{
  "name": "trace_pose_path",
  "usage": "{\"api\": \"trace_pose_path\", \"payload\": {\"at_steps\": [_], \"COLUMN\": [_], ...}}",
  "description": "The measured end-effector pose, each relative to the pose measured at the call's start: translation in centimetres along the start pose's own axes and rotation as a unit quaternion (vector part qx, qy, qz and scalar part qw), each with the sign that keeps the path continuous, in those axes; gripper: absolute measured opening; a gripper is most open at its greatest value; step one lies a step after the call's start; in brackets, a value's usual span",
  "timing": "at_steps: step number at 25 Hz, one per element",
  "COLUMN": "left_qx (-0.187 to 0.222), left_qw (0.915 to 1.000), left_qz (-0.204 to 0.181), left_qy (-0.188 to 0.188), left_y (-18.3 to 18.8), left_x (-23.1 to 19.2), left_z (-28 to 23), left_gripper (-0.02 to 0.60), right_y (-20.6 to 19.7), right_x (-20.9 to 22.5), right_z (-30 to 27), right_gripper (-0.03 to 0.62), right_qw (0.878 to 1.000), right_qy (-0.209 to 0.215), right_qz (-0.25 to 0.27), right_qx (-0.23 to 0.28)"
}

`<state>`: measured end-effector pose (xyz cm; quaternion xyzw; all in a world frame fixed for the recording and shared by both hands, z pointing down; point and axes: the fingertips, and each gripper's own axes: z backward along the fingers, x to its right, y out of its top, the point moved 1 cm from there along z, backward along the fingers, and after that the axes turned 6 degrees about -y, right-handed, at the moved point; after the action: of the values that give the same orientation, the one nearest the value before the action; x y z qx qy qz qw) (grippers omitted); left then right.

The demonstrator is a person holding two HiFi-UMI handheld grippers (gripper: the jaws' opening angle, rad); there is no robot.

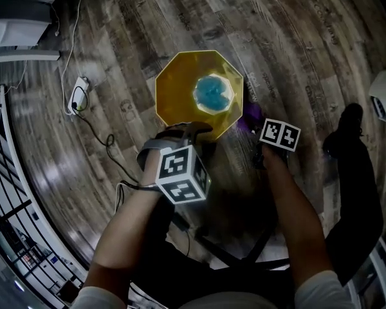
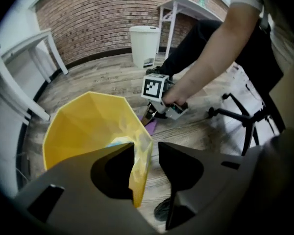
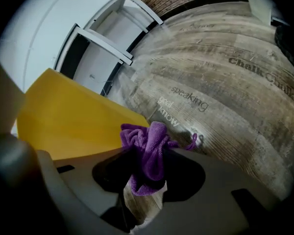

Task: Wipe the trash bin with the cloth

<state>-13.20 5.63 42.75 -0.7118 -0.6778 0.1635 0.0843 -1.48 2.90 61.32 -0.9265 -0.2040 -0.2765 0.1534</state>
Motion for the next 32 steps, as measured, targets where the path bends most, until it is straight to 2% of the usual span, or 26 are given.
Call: {"api": "trace_pose_path", "payload": {"at_steps": [2, 3, 6, 10, 14, 20, 23, 28, 32], "left_qx": [-0.01, -0.012, -0.034, -0.076, -0.068, -0.051, -0.037, -0.024, -0.012], "left_qw": [0.9993, 0.9991, 0.9991, 0.9963, 0.9953, 0.988, 0.9836, 0.9784, 0.973], "left_qz": [-0.029, -0.032, -0.015, 0.032, 0.066, 0.137, 0.16, 0.186, 0.216], "left_qy": [0.022, 0.025, 0.022, 0.026, 0.021, -0.048, -0.075, -0.087, -0.08], "left_y": [-0.6, -1.0, -3.0, -6.2, -6.6, -4.5, -2.8, -1.4, -0.7], "left_x": [-0.6, -0.7, -0.9, -1.5, -1.9, -0.3, 0.3, 0.3, -0.5], "left_z": [0.8, 1.1, 1.4, 0.6, 0.1, -0.5, -1.0, -1.4, -1.4], "left_gripper": [0.138, 0.14, 0.143, 0.141, 0.117, 0.078, 0.048, 0.044, 0.044], "right_y": [0.4, 0.6, 0.6, 0.0, -0.5, -0.4, 0.2, 1.3, 2.4], "right_x": [-0.6, -0.9, -1.8, -2.7, -3.6, -5.5, -6.0, -7.3, -8.5], "right_z": [1.6, 2.4, 4.6, 6.5, 7.7, 9.0, 9.7, 11.0, 12.5], "right_gripper": [0.164, 0.164, 0.164, 0.164, 0.164, 0.164, 0.164, 0.164, 0.164], "right_qw": [1.0, 1.0, 0.999, 0.997, 0.996, 0.993, 0.991, 0.986, 0.981], "right_qy": [0.009, 0.014, 0.031, 0.055, 0.072, 0.104, 0.117, 0.154, 0.178], "right_qz": [0.001, 0.001, -0.004, -0.031, -0.049, -0.04, -0.035, -0.033, -0.029], "right_qx": [0.009, 0.014, 0.026, 0.033, 0.037, 0.042, 0.047, 0.053, 0.07]}}
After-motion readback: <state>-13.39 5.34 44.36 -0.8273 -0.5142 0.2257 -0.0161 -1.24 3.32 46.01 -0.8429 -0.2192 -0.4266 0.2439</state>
